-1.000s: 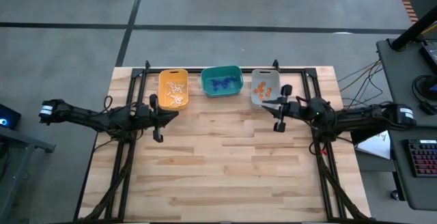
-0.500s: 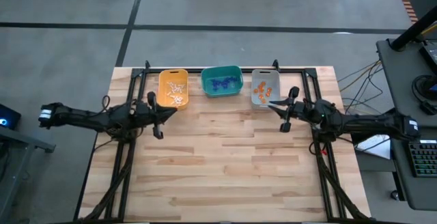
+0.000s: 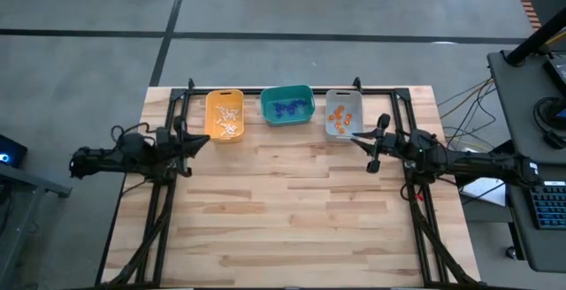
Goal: Sort Halloween decoration
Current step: Return to Home Position
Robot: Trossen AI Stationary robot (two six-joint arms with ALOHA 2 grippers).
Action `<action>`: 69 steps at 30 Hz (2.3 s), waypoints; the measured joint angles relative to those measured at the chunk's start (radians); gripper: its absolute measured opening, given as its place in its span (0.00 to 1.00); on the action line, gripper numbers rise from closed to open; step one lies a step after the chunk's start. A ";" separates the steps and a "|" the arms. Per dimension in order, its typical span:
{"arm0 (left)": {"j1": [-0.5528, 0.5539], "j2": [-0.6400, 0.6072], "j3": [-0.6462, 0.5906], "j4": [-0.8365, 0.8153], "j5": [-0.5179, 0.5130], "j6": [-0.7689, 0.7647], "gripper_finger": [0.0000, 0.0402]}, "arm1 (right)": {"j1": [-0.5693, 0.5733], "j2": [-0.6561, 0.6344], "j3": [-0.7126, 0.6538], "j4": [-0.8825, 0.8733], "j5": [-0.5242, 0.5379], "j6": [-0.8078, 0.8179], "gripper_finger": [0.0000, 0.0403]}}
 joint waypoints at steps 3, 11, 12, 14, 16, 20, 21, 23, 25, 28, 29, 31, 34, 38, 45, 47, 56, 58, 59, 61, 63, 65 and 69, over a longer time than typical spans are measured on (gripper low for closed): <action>0.000 0.010 -0.003 -0.024 0.001 -0.002 0.00 | 0.000 -0.019 0.000 -0.042 -0.004 -0.006 0.17; 0.000 0.002 -0.079 -0.001 0.045 -0.044 0.00 | 0.000 -0.113 -0.015 -0.123 -0.008 -0.002 0.17; 0.000 0.001 -0.106 0.027 0.061 -0.047 0.00 | 0.000 -0.128 -0.019 -0.123 -0.009 -0.002 0.17; 0.000 0.002 -0.158 0.068 0.079 -0.045 0.00 | 0.000 -0.161 -0.032 -0.124 -0.014 -0.001 0.17; 0.000 0.013 -0.158 0.016 0.087 -0.044 0.00 | 0.000 -0.184 -0.046 -0.133 -0.029 0.003 0.17; 0.000 0.034 -0.158 0.025 0.087 -0.016 0.00 | 0.000 -0.236 -0.046 -0.200 -0.041 0.003 0.17; 0.000 0.034 -0.158 0.029 0.087 -0.011 0.00 | 0.000 -0.253 -0.046 -0.220 -0.041 0.002 0.17; 0.000 0.035 -0.159 0.017 0.086 -0.009 0.00 | 0.000 -0.287 -0.046 -0.247 -0.041 0.000 0.17; 0.000 0.034 -0.159 0.005 0.071 -0.010 0.00 | 0.000 -0.315 -0.046 -0.272 -0.033 -0.005 0.17; 0.000 0.042 -0.159 -0.031 0.024 -0.026 0.00 | 0.000 -0.336 -0.047 -0.287 -0.032 0.034 0.17; 0.000 0.046 -0.159 -0.031 0.015 -0.027 0.00 | 0.000 -0.337 -0.047 -0.290 -0.032 0.052 0.17; 0.000 0.056 -0.159 -0.030 0.013 -0.028 0.00 | 0.000 -0.333 -0.047 -0.293 -0.032 0.081 0.17; 0.000 0.069 -0.159 -0.029 0.012 -0.028 0.00 | 0.000 -0.320 -0.047 -0.293 -0.032 0.106 0.16; 0.000 0.088 -0.156 -0.032 0.012 -0.028 0.00 | 0.000 -0.315 -0.047 -0.293 -0.032 0.118 0.16; 0.000 0.115 -0.148 -0.033 0.012 -0.028 0.00 | 0.000 -0.314 -0.047 -0.292 -0.032 0.118 0.16; 0.000 0.121 -0.147 -0.031 0.012 -0.028 0.00 | 0.000 -0.314 -0.047 -0.292 -0.032 0.117 0.16; 0.000 0.147 -0.147 -0.029 0.012 -0.028 0.00 | 0.000 -0.314 -0.047 -0.292 -0.032 0.117 0.16; 0.000 0.152 -0.147 -0.030 0.012 -0.028 0.00 | 0.000 -0.314 -0.047 -0.292 -0.032 0.116 0.16; 0.000 0.155 -0.146 -0.029 0.012 -0.028 0.00 | 0.000 -0.314 -0.047 -0.292 -0.032 0.116 0.16; 0.000 0.161 -0.146 -0.029 0.012 -0.028 0.00 | 0.017 -0.324 -0.047 -0.308 -0.023 0.118 0.16; -0.001 0.167 -0.146 -0.029 0.012 -0.028 0.00 | 0.044 -0.341 -0.048 -0.313 -0.037 0.136 0.16; 0.000 0.172 -0.145 -0.030 0.012 -0.028 0.00 | 0.049 -0.348 -0.048 -0.334 -0.049 0.176 0.16; 0.000 0.176 -0.145 -0.030 0.012 -0.028 0.00 | 0.069 -0.347 -0.048 -0.401 -0.001 0.220 0.16</action>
